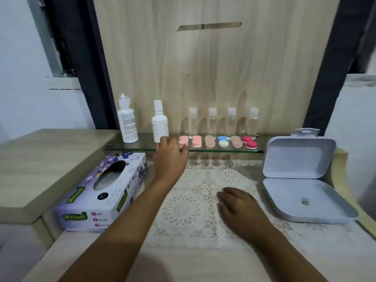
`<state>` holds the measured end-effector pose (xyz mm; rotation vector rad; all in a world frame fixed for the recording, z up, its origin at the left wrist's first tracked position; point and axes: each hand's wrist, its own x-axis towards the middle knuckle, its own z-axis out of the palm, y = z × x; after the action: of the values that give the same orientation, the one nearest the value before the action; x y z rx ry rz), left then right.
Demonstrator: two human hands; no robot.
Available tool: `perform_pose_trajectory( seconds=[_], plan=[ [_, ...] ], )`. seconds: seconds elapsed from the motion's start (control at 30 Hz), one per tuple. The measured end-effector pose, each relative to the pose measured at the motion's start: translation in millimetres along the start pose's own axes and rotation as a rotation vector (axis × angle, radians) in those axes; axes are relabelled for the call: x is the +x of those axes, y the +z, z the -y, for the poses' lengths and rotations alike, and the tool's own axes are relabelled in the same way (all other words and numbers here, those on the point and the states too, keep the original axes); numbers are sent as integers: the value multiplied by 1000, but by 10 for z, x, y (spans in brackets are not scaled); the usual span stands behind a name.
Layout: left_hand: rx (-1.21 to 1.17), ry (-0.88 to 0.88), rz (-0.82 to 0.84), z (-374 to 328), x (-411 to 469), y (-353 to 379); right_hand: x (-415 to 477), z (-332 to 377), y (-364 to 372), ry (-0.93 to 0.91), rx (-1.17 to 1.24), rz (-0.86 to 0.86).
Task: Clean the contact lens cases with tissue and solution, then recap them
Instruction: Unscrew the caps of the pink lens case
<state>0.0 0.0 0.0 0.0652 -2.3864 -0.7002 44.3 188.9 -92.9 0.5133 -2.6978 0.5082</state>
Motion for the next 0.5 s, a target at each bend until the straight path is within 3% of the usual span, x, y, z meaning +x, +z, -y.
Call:
perform_pose_trajectory(
  seconds=[0.23,0.5],
  plan=[
    [49,-158,166,-10,338,155,22,-22,7,-5,-18,9],
    [-210,-145,117,105,311,1,1,26,-67,5,-21,25]
  ],
)
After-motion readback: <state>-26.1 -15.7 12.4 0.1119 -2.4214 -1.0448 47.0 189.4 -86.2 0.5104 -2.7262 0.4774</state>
